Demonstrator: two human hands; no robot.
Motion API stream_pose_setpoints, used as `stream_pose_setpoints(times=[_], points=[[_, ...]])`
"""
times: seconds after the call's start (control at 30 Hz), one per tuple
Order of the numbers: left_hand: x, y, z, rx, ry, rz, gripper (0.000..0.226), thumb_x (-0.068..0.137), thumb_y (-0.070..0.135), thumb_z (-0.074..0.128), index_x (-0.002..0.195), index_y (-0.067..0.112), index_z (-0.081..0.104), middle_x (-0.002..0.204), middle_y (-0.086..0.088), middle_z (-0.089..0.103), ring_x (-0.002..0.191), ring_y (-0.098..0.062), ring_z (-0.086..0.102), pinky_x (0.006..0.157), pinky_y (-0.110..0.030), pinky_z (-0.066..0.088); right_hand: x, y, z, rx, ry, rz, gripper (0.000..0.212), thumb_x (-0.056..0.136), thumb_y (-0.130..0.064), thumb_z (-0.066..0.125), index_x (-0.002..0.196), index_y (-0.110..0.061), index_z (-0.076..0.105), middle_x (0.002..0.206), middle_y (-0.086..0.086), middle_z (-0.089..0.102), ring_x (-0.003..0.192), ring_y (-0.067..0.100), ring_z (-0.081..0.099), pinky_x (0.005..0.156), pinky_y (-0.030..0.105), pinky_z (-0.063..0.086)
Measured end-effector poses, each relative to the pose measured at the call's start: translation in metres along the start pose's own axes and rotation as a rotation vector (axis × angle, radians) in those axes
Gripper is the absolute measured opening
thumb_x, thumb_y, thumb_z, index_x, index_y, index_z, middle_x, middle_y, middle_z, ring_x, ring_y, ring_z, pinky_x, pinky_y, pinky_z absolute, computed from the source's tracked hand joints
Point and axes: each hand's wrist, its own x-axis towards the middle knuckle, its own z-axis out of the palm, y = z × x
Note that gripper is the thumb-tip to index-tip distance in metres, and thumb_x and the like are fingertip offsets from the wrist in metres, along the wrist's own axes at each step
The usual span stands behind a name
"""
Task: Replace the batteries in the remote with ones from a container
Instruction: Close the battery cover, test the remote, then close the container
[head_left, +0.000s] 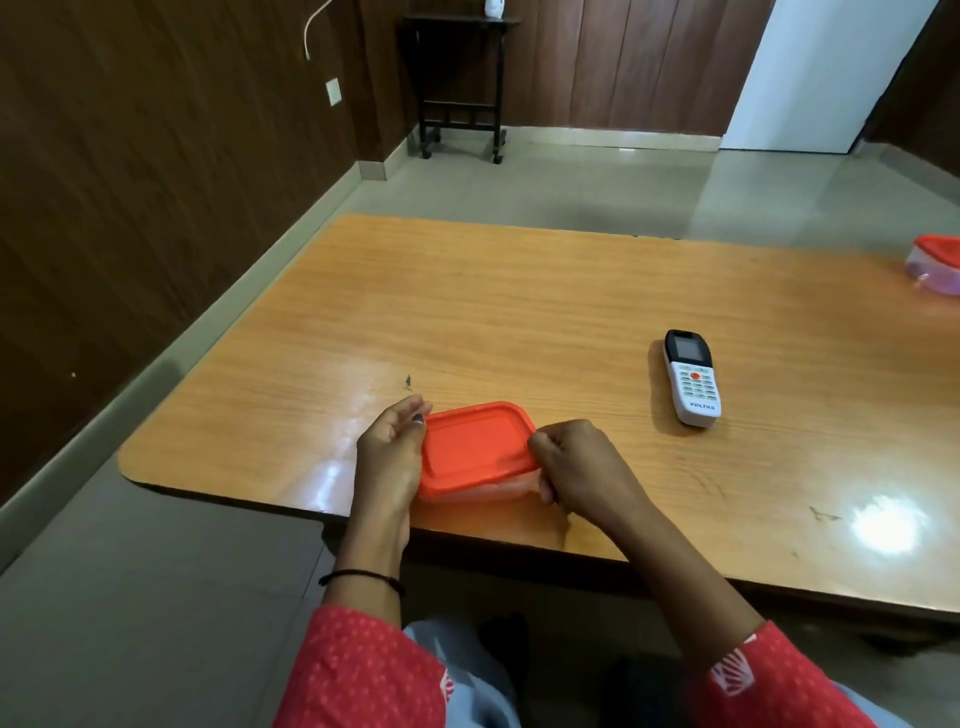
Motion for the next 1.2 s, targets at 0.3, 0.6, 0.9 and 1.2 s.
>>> stream_pose_setpoints(times=[0.3, 0.6, 0.9, 1.2], points=[[0.0, -0.009, 0.001, 0.094, 0.027, 0.089, 0.023, 0.09, 0.01, 0.057, 0.111, 0.018, 0.061, 0.11, 0.0, 0.066, 0.103, -0.014, 0.062, 0.089, -0.033, 0.052, -0.018, 0.0, 0.002, 0.135, -0.24, 0.124, 0.026, 0.096, -0.02, 0.032, 0.107, -0.002, 0.048, 0.079, 0.012, 0.06, 0.044, 0.021, 0.057, 0.045, 0.032, 0.046], [-0.009, -0.009, 0.021, -0.054, -0.018, 0.076, 0.01, 0.09, 0.022, 0.06, 0.095, 0.026, 0.068, 0.104, 0.002, 0.07, 0.095, -0.008, 0.064, 0.077, -0.024, 0.052, -0.021, 0.025, -0.002, 0.158, -0.06, 0.018, 0.028, 0.101, -0.032, 0.028, 0.112, -0.022, 0.051, 0.07, 0.002, 0.058, 0.047, 0.014, 0.054, 0.048, 0.028, 0.044], [-0.025, -0.005, 0.06, -0.103, -0.198, 0.086, 0.015, 0.089, 0.028, 0.058, 0.098, 0.026, 0.071, 0.109, 0.0, 0.071, 0.106, -0.024, 0.064, 0.09, -0.056, 0.052, -0.014, 0.054, -0.013, -0.157, 0.4, -0.039, 0.036, 0.101, -0.034, 0.022, 0.118, -0.017, 0.048, 0.061, -0.008, 0.051, 0.053, 0.012, 0.052, 0.045, 0.024, 0.035], [-0.04, 0.002, 0.084, -0.254, -0.178, 0.183, 0.016, 0.088, 0.015, 0.06, 0.098, 0.021, 0.07, 0.107, 0.004, 0.071, 0.094, -0.007, 0.066, 0.068, -0.029, 0.056, -0.022, 0.059, -0.037, 0.201, 0.314, -0.117, 0.031, 0.1, -0.026, 0.027, 0.126, -0.026, 0.043, 0.096, 0.001, 0.06, 0.076, 0.007, 0.056, 0.061, 0.019, 0.038]])
